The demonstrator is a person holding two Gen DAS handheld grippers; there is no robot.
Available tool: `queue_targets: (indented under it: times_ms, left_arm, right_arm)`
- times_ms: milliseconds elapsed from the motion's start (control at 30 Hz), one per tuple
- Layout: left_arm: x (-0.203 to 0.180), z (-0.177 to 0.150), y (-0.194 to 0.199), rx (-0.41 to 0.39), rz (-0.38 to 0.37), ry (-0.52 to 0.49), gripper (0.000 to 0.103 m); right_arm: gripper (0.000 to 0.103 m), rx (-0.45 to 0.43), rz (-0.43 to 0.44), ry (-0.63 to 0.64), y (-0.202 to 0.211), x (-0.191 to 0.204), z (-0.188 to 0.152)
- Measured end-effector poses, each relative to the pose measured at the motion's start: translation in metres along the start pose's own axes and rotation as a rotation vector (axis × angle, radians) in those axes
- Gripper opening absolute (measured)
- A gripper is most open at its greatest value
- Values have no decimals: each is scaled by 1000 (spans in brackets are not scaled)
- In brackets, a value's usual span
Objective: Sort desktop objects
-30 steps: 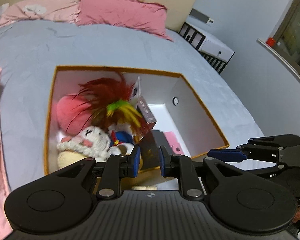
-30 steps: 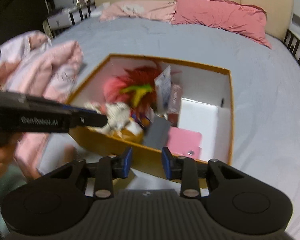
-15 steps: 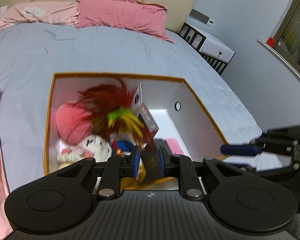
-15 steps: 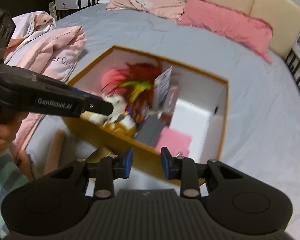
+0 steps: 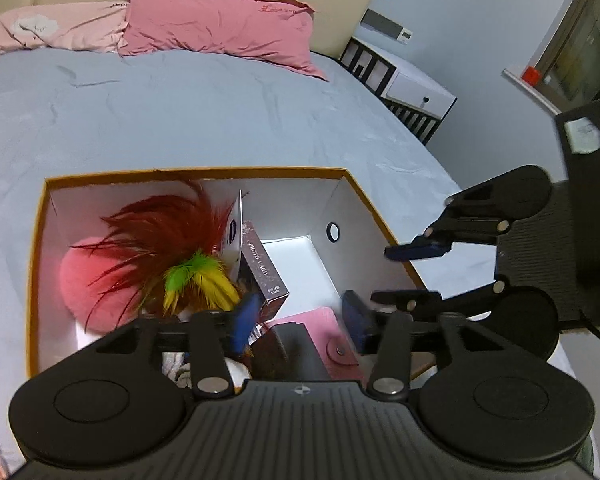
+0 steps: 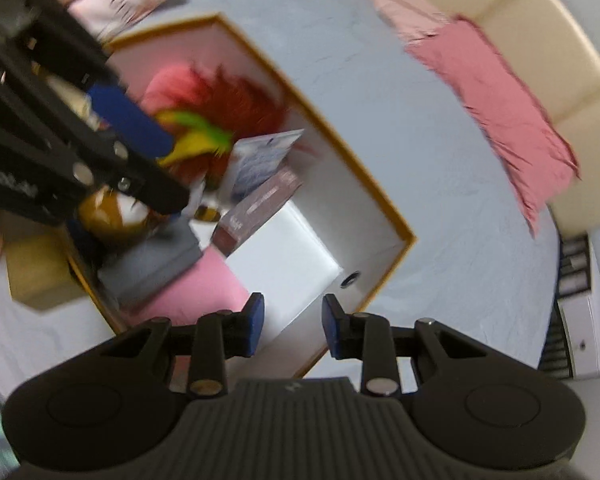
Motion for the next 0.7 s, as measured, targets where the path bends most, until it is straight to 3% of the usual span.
queue_targets:
  times_ms: [333,500,700]
  left_arm:
    - [14,-1,-12,64,-66,9,56]
    - [10,-6,-24,114,-35,-13,56]
    - [8,-14,-38,163,15,-48,56]
  right_arm:
    - [32,191,97,280,-44,3,23]
    - [32,320,129,470,-71,18,30]
    - [31,362,175,577,-96,25,30]
Point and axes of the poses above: each gripper's, at about its wrist camera, not at the fingertips, and y roughly against the way its jaws point, x to its left, z to its top, the point moved 1 cm from there along -y, roughly the way its jaws point, and after that the axes turned 10 degrees about x, right-handed, at the moved point
